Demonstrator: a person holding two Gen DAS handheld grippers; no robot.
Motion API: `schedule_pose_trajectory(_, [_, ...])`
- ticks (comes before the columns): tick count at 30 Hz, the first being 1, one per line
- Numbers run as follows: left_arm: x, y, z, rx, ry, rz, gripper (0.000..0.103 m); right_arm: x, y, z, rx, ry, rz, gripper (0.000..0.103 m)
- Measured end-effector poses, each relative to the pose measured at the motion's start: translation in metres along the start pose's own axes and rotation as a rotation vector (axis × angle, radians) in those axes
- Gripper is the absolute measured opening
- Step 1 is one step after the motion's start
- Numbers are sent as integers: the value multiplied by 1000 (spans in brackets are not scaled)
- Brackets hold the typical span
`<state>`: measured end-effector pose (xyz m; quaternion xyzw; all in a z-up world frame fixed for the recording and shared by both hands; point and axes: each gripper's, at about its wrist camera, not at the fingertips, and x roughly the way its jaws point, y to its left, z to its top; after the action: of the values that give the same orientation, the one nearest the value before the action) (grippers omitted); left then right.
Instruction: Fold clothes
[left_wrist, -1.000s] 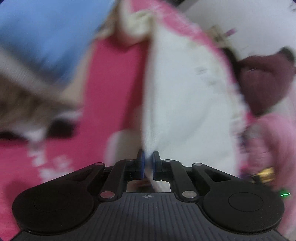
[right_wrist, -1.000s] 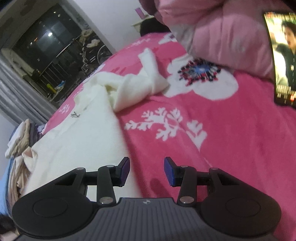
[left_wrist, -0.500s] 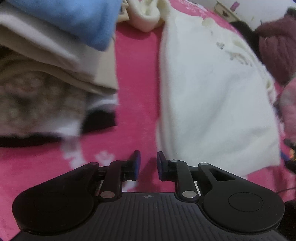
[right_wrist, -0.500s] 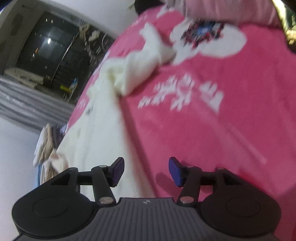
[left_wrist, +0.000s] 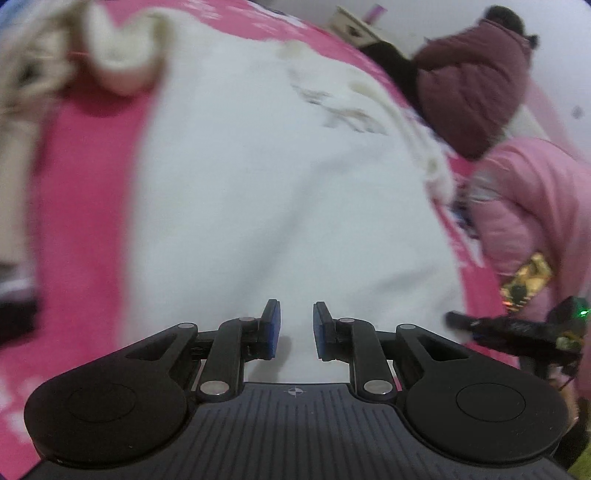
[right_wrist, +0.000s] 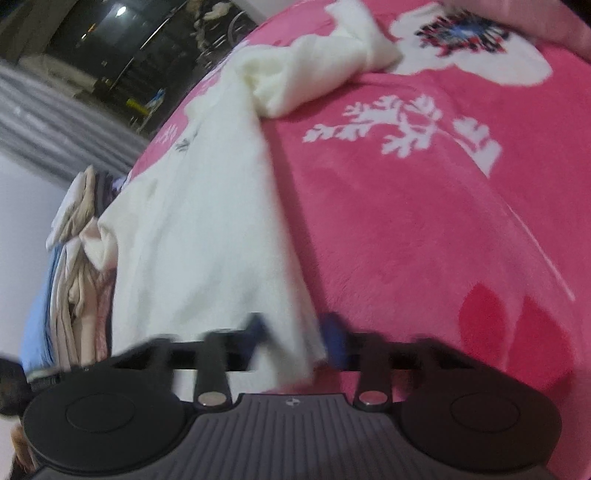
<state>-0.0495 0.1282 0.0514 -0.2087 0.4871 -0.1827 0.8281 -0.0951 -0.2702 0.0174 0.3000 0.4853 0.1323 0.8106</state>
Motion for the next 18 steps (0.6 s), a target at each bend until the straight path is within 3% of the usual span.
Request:
schedule_pose_trajectory(2, [11, -10, 8, -2, 24, -73, 23, -5, 10, -1, -49, -21, -7, 16])
schedule_pose_trajectory(5, [7, -12, 13, -10, 71, -185, 30, -13, 49, -6, -223, -81, -6, 16])
schedule_pose_trajectory(9, [4, -8, 28, -73, 82, -247, 34, -4, 105, -16, -440, -121, 51, 16])
schedule_pose_trajectory(12, [10, -4, 42, -105, 68, -275, 40, 21, 136, -25, -579, -102, 21, 16])
schedule_pose_trajectory(18, [33, -9, 63, -129, 93, -306, 42, 56, 159, -45, -719, -86, -48, 19])
